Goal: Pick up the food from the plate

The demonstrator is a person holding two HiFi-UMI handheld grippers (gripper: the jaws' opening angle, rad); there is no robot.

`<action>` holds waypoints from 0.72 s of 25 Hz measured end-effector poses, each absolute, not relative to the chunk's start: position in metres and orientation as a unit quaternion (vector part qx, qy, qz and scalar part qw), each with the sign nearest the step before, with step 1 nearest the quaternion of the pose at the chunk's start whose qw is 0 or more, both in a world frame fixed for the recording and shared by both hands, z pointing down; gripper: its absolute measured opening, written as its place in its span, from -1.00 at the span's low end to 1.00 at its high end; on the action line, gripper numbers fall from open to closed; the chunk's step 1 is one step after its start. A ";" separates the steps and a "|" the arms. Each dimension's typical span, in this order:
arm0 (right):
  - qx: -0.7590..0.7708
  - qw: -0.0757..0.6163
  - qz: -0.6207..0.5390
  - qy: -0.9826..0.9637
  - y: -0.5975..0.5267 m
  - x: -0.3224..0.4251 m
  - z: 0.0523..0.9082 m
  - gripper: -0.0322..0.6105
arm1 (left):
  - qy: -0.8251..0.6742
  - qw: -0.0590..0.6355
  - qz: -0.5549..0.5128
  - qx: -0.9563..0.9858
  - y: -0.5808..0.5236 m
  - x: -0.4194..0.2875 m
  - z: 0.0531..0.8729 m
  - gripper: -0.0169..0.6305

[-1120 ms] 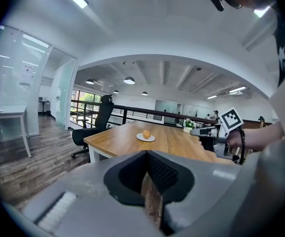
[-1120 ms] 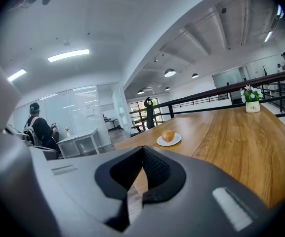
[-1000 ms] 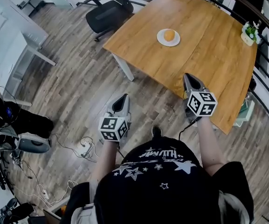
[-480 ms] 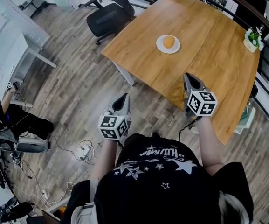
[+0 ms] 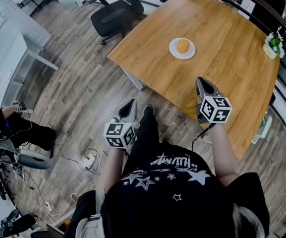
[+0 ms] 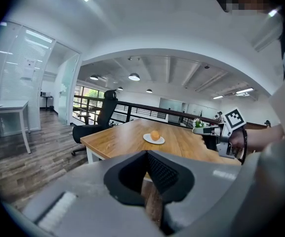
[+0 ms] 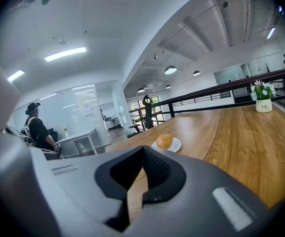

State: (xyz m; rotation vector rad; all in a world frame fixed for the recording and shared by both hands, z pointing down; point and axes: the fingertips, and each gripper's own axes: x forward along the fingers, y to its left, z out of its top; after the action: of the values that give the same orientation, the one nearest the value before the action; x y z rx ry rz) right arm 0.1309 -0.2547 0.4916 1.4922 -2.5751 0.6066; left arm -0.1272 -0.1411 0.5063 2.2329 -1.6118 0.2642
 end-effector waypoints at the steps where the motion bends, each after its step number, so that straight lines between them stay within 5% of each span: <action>1: 0.493 0.053 0.198 -0.846 -0.260 0.130 0.492 -0.89 | -0.571 0.189 0.092 0.793 -0.149 -0.130 0.507 -0.94; 18: 0.553 0.071 0.212 -0.803 -0.364 0.120 0.510 -0.89 | -0.505 0.199 0.104 0.833 -0.292 -0.146 0.521 -0.94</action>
State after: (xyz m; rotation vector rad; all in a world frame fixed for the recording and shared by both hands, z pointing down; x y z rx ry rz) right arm 0.1198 -0.3639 0.5102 1.6623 -2.4126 0.6381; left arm -0.1459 -0.2921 0.5207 2.3303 -1.4128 0.2922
